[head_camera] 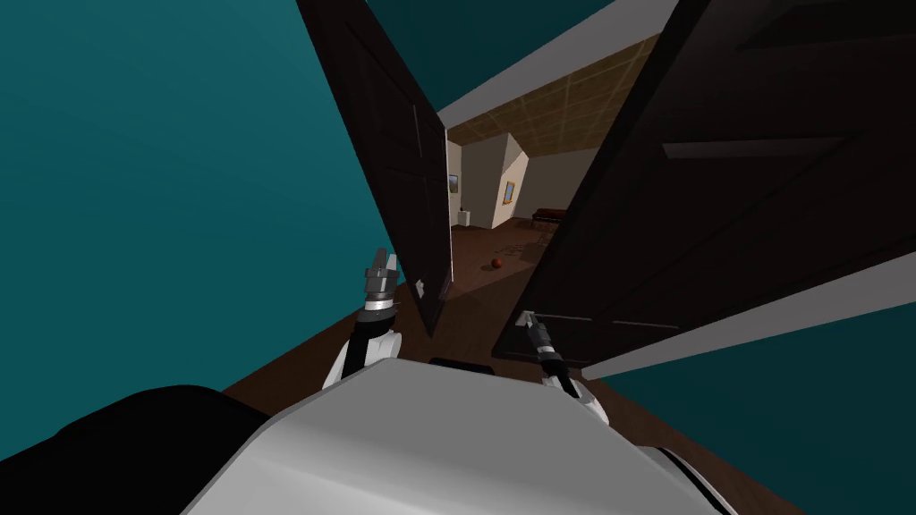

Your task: Pull the door open

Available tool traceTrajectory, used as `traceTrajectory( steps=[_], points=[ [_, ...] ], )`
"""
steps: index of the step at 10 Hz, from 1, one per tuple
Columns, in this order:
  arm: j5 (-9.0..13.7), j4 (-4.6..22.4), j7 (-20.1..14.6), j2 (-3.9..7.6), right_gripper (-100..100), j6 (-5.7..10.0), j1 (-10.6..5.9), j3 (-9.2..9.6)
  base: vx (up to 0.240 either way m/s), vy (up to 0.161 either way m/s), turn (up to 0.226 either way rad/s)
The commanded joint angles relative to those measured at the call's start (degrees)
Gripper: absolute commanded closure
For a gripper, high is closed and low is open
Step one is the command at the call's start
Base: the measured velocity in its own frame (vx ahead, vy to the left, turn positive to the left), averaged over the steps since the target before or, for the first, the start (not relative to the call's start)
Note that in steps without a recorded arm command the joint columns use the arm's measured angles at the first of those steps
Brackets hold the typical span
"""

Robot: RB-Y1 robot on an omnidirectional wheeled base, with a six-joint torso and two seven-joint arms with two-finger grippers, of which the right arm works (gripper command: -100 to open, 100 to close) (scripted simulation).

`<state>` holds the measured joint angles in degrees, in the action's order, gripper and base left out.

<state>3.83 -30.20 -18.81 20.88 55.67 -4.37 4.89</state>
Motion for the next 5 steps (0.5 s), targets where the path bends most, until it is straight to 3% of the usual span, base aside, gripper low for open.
traceTrajectory(
  steps=[1,5],
  points=[
    [-0.58,-0.20,-1.16,0.92,100,1.51,0.87,1.05,-0.158,-0.056,0.082],
    [-2.17,-0.74,-4.32,3.43,100,5.63,3.24,3.90,-0.203,-0.083,0.092]
  ],
)
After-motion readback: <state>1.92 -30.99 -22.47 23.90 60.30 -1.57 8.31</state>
